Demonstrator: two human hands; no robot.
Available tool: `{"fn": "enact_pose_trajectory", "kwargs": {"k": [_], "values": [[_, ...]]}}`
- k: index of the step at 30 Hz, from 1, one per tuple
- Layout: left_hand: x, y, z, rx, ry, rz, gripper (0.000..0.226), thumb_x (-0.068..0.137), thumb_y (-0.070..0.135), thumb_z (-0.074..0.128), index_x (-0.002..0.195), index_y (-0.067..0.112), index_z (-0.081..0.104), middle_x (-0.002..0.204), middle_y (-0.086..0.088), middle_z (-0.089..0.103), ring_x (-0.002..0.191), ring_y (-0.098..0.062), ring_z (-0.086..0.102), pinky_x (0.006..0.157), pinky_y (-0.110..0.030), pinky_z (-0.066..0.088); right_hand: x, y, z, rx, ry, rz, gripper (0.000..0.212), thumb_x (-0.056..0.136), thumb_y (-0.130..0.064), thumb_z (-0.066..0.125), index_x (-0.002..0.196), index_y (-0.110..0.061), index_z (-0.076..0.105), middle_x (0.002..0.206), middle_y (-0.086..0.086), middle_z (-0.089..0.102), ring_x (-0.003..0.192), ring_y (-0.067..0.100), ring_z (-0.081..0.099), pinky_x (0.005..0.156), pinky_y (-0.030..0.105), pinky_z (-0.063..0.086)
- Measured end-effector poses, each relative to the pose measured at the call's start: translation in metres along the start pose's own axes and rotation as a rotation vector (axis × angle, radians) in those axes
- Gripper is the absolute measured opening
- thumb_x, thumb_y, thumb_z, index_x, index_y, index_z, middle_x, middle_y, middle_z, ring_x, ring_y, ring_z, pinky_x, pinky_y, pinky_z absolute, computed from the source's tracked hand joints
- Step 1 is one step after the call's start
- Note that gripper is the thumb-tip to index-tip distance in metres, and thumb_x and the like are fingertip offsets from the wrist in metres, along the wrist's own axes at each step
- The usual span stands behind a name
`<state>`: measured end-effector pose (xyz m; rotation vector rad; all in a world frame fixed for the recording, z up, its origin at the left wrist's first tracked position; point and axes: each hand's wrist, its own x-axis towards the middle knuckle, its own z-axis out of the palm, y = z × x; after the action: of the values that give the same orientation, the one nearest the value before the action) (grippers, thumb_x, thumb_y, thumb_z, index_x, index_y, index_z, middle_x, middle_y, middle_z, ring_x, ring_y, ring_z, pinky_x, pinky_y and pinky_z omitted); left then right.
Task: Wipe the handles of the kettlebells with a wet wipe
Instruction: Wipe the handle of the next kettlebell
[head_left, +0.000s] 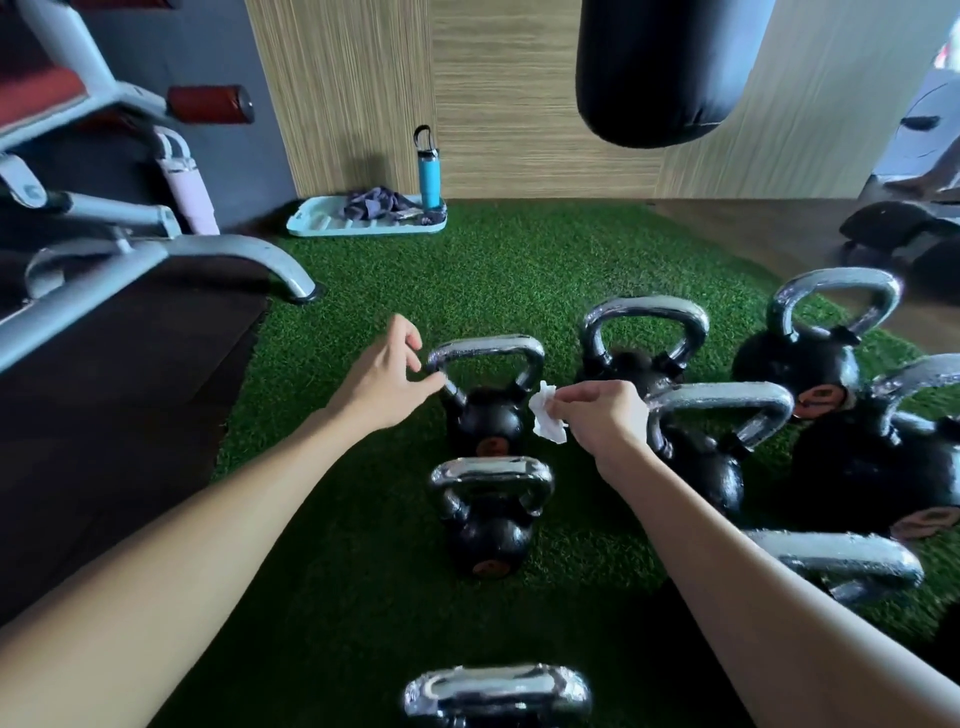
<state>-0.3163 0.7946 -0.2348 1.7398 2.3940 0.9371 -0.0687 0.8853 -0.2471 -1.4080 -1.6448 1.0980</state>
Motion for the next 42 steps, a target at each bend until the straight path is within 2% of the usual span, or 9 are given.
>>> {"fn": "enact_pose_trajectory", "kwargs": {"k": [4, 7, 10, 16, 20, 26, 30, 35, 42], "values": [[0.051, -0.005, 0.013, 0.07, -0.089, -0.009, 0.028, 0.091, 0.03, 0.071, 0.114, 0.022, 0.056, 0.104, 0.002, 0.061, 0.091, -0.017, 0.06, 0.069, -0.028, 0.038, 0.029, -0.035, 0.011, -0.118, -0.027, -0.049, 0.009, 0.075, -0.021, 0.087, 0.082, -0.022, 0.081, 0.078, -0.008, 0.073, 0.069, 0.003, 0.063, 0.059, 0.012, 0.045], [0.08, 0.006, 0.019, 0.071, -0.204, 0.06, 0.041, 0.09, 0.03, 0.073, 0.129, 0.022, 0.063, 0.125, -0.004, 0.064, 0.103, -0.018, 0.061, 0.085, -0.028, 0.047, 0.053, -0.063, 0.011, -0.264, -0.07, -0.12, 0.011, 0.075, -0.02, 0.087, 0.083, -0.019, 0.08, 0.084, -0.002, 0.076, 0.08, 0.009, 0.068, 0.075, 0.02, 0.052], [0.097, 0.011, 0.021, 0.103, -0.311, 0.09, 0.051, 0.086, 0.033, 0.08, 0.134, 0.023, 0.065, 0.134, -0.004, 0.067, 0.12, -0.022, 0.064, 0.102, -0.031, 0.048, 0.07, -0.088, 0.006, -0.377, -0.097, -0.152, 0.01, 0.076, -0.019, 0.086, 0.084, -0.019, 0.08, 0.085, -0.004, 0.075, 0.077, 0.007, 0.067, 0.069, 0.017, 0.05], [0.113, 0.004, 0.024, 0.061, -0.366, 0.053, 0.03, 0.077, 0.043, 0.085, 0.103, 0.032, 0.076, 0.1, 0.006, 0.076, 0.082, -0.008, 0.068, 0.072, -0.026, 0.053, 0.1, -0.095, 0.025, -0.267, -0.081, -0.151, 0.014, 0.077, -0.02, 0.084, 0.088, -0.026, 0.078, 0.086, -0.003, 0.076, 0.076, 0.011, 0.072, 0.055, 0.017, 0.05], [0.108, 0.0, 0.024, 0.013, -0.328, 0.049, 0.028, 0.078, 0.042, 0.084, 0.101, 0.028, 0.074, 0.099, 0.013, 0.075, 0.09, -0.005, 0.069, 0.075, -0.019, 0.05, 0.107, -0.084, 0.045, -0.344, -0.152, -0.382, 0.012, 0.084, -0.022, 0.078, 0.096, -0.019, 0.079, 0.079, -0.006, 0.073, 0.064, -0.001, 0.062, 0.049, 0.001, 0.038], [0.102, -0.007, 0.03, 0.058, -0.225, 0.066, 0.032, 0.077, 0.042, 0.085, 0.105, 0.029, 0.076, 0.102, 0.01, 0.078, 0.084, -0.001, 0.067, 0.06, -0.005, 0.041, 0.108, -0.055, 0.06, -0.53, -0.264, -0.637, 0.018, 0.086, -0.029, 0.078, 0.103, -0.023, 0.08, 0.09, -0.003, 0.073, 0.079, 0.01, 0.06, 0.075, 0.026, 0.048], [0.096, -0.01, 0.028, 0.006, -0.227, 0.058, 0.037, 0.071, 0.046, 0.088, 0.102, 0.029, 0.078, 0.096, 0.011, 0.079, 0.085, -0.003, 0.072, 0.07, -0.017, 0.055, 0.108, -0.043, 0.059, -0.628, -0.149, -0.68, 0.028, 0.091, -0.047, 0.066, 0.107, -0.028, 0.078, 0.095, -0.002, 0.067, 0.092, 0.021, 0.048, 0.083, 0.039, 0.045], [0.084, -0.011, 0.026, 0.068, -0.192, 0.045, 0.038, 0.074, 0.038, 0.089, 0.109, 0.028, 0.077, 0.101, 0.009, 0.078, 0.074, 0.001, 0.063, 0.056, 0.002, 0.038, 0.094, -0.054, 0.069, -0.688, -0.232, -0.807, 0.026, 0.095, -0.044, 0.063, 0.114, -0.03, 0.076, 0.096, -0.006, 0.067, 0.096, 0.018, 0.045, 0.089, 0.035, 0.041], [0.068, -0.02, 0.026, -0.018, -0.157, 0.088, 0.034, 0.076, 0.042, 0.086, 0.106, 0.029, 0.078, 0.095, 0.016, 0.077, 0.085, 0.005, 0.07, 0.081, -0.015, 0.056, 0.104, -0.027, 0.037, -0.575, -0.057, -0.754, 0.02, 0.095, -0.04, 0.065, 0.099, -0.027, 0.08, 0.076, -0.002, 0.07, 0.077, 0.02, 0.051, 0.079, 0.037, 0.045]]}}
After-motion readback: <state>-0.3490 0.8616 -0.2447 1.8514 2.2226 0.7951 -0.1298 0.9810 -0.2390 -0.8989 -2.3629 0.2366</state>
